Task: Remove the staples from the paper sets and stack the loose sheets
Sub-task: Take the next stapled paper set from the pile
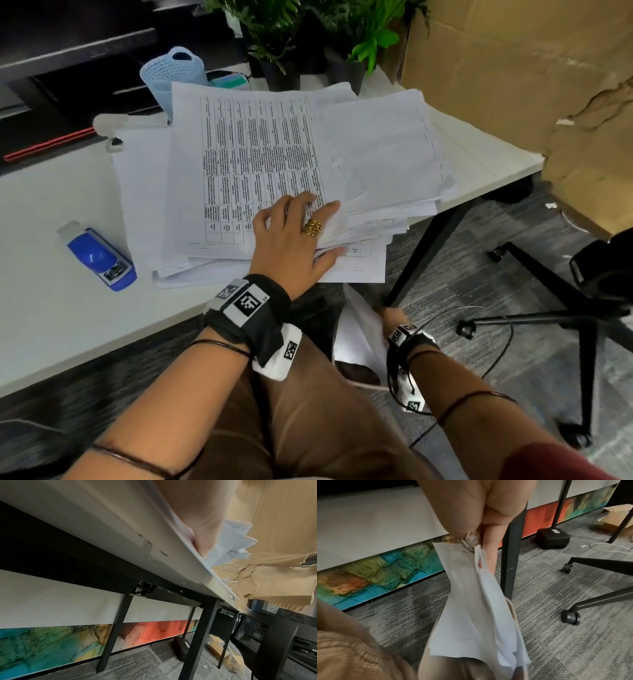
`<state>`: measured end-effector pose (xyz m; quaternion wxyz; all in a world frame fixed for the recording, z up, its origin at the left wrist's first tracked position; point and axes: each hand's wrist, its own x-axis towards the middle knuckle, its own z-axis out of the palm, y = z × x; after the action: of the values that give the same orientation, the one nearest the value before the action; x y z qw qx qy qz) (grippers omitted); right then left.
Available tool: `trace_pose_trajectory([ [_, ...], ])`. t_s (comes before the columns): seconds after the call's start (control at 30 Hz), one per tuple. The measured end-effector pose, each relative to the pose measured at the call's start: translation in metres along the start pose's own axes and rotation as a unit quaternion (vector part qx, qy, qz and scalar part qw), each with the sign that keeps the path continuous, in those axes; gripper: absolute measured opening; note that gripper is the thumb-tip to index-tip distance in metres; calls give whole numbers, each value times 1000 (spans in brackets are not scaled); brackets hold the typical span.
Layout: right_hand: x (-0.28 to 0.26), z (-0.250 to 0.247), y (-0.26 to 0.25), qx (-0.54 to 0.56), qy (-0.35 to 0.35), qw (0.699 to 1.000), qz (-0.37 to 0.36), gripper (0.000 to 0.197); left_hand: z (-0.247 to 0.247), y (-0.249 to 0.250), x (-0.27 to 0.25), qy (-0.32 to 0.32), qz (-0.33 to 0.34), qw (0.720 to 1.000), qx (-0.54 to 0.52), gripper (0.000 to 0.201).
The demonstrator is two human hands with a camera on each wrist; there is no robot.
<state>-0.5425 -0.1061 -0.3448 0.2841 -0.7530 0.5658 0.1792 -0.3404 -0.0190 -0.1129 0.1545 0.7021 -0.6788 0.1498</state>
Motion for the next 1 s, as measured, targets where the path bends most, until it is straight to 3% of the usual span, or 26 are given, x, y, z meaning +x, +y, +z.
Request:
trace_pose_trajectory([
  [0.1, 11, 5, 20, 32, 29, 999, 13, 35, 1, 0, 0, 4, 2, 1000, 4, 58],
  [0.23, 26, 33, 26, 87, -10, 995, 44, 38, 3, -1, 0, 2, -3, 1000, 10, 60],
  [0.33, 31, 69, 29, 36, -18, 998, -45, 54, 4, -2, -1, -5, -10, 1000, 6, 61],
  [0.4, 33, 89, 34, 48, 38, 993, -105, 69, 4, -2, -2, -2, -12, 1000, 3, 61],
  [0.47, 36, 109, 42, 74, 101, 984, -126, 48, 4, -3, -2, 0, -12, 1000, 6, 61],
  [0.5, 32, 111, 45, 64, 86, 986, -129, 44, 4, -3, -1, 1, -11, 1000, 8, 61],
  [0.53, 29, 109, 47, 24, 65, 988, -137, 51, 4, -2, -1, 2, -10, 1000, 9, 61],
  [0.6, 19, 93, 33, 34, -26, 997, -71, 75, 4, -1, -2, 0, -8, 1000, 8, 62],
  [0.63, 16, 84, 30, 21, -14, 999, -48, 78, 3, -1, -2, -3, -10, 1000, 6, 61],
  [0.77, -18, 28, 10, -21, 84, 995, -53, 63, -2, 0, 0, -30, -17, 999, 5, 62],
  [0.87, -58, -17, -6, 19, 192, 978, -84, 49, -11, 3, 2, -52, -44, 997, -21, 66],
  [0.93, -84, -47, -17, 116, 322, 931, -125, 26, -16, 4, 1, -49, -70, 995, -59, 67],
  [1.0, -108, -75, -31, 167, 444, 863, -174, 13, -22, 5, 1, -48, -86, 993, -71, 65],
])
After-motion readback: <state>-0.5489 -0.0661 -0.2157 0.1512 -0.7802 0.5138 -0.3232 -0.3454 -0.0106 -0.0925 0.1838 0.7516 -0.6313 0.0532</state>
